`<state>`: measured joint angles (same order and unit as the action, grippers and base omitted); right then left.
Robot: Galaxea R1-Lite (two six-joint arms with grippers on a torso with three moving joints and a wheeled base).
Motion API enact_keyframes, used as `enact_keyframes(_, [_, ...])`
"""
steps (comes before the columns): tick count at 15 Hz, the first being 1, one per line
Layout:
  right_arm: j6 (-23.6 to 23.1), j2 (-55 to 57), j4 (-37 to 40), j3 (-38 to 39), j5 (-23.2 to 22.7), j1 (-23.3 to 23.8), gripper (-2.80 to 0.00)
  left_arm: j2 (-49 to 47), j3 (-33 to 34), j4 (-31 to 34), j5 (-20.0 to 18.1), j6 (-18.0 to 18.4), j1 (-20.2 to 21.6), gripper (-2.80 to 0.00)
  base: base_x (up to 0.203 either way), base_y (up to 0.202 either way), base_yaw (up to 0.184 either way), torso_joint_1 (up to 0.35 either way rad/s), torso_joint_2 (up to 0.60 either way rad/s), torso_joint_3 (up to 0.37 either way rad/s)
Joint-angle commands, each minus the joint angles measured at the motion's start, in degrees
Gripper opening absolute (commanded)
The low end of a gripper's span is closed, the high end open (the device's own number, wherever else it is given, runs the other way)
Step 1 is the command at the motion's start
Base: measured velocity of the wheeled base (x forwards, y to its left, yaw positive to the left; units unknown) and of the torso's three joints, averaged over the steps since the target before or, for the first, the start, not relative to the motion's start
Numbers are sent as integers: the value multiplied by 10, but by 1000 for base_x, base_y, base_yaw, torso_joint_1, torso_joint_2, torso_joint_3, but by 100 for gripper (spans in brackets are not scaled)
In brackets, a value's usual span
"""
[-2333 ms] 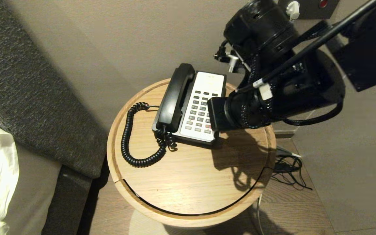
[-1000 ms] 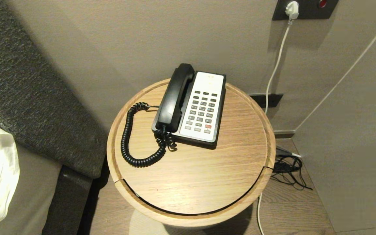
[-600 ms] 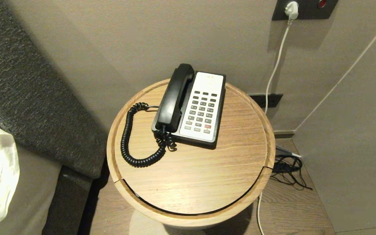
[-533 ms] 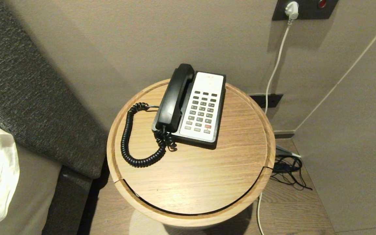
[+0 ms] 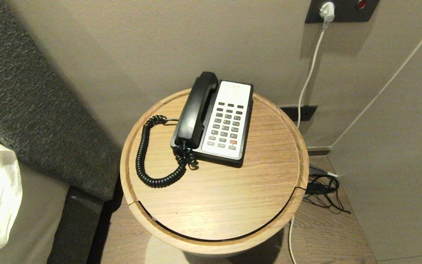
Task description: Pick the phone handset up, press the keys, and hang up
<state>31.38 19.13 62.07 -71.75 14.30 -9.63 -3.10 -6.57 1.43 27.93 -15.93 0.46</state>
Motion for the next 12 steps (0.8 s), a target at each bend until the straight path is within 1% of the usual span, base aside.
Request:
enact_keyframes(1, [29,-29,-3,14,3,7,-280,30,27,-6,-47,16,0,-280,0,0,0,0,0,0])
enact_keyframes(3, [33,-27,5,13,2,19,-280,29,34,-9,-123,46,0,-280,0,0,0,0,0,0])
enact_keyframes(4, [30,-12,9,-2,-1,46,-280,29,35,-9,-160,60,0,-280,0,0,0,0,0,0])
enact_keyframes(5, [15,16,12,-37,-25,82,-280,29,37,-8,-186,67,0,-280,0,0,0,0,0,0])
enact_keyframes(6, [-11,31,10,-58,-85,113,-280,29,37,-6,-191,69,0,-280,0,0,0,0,0,0])
enact_keyframes(7, [-28,27,4,-57,-137,123,-280,29,36,-3,-195,69,0,-280,0,0,0,0,0,0])
enact_keyframes(9, [-43,-24,-2,-1,-151,125,-280,29,35,-1,-199,69,0,-280,0,0,0,0,0,0])
enact_keyframes(12, [-49,-119,38,67,-154,106,-280,30,36,-2,-201,67,0,-280,0,0,0,0,0,0])
